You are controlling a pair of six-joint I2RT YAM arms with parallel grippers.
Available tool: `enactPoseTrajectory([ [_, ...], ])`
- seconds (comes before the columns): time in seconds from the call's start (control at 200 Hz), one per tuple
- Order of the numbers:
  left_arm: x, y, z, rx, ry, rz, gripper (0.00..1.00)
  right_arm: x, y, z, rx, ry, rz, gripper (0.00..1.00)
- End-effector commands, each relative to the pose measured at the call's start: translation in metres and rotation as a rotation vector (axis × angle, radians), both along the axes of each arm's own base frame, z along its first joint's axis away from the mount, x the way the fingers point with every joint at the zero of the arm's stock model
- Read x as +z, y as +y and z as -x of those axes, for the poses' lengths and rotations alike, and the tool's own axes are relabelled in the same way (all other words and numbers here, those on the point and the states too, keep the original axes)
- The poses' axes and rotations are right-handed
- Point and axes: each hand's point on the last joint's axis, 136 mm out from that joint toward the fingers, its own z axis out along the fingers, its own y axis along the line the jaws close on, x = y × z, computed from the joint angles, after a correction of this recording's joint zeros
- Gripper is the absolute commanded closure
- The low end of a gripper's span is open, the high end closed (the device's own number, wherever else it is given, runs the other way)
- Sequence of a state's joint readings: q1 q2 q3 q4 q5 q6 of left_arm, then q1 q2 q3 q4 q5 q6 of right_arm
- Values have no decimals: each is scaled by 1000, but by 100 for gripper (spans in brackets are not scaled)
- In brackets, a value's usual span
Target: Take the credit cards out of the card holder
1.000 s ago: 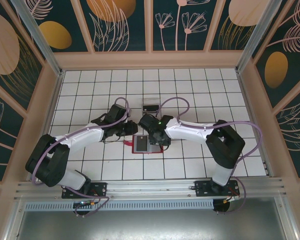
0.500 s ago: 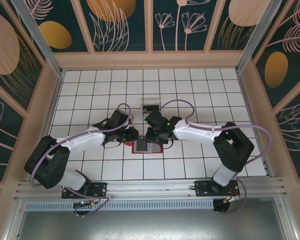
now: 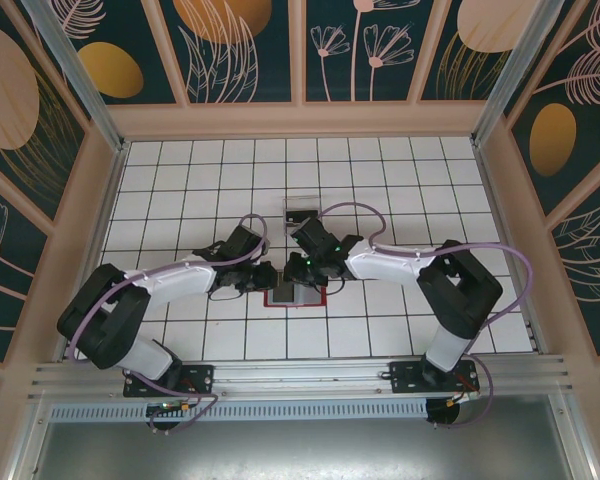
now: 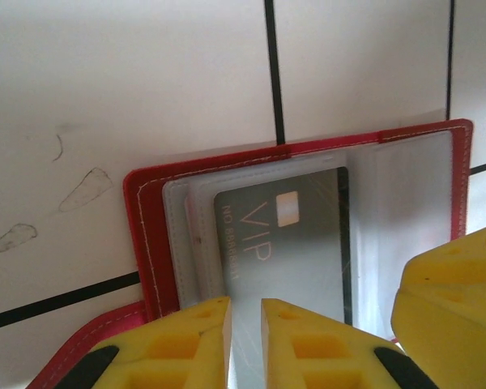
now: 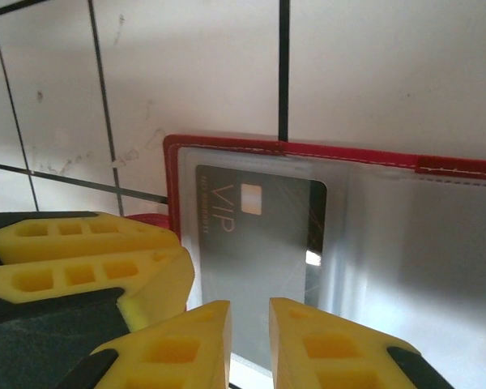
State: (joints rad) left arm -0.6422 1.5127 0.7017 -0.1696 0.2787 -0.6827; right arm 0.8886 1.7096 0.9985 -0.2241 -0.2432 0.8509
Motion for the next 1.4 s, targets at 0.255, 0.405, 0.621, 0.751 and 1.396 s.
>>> enactPoseTrajectory([
  [0.255,-21,13,9,-3,49,-102,81,-16,-3,-1,2,30,-2,80],
  [0.405,-22,14,10,-4,52,-109,82,-20,-4,-1,1,36,4,79],
  [0.621,-24,15,11,-4,56,-116,82,-25,-4,0,3,46,10,77],
  [0.751,-25,16,12,-4,58,-117,82,-28,-4,0,6,52,17,76],
  [1.396,-29,12,11,-14,66,-115,82,-26,8,-1,29,52,-27,74],
])
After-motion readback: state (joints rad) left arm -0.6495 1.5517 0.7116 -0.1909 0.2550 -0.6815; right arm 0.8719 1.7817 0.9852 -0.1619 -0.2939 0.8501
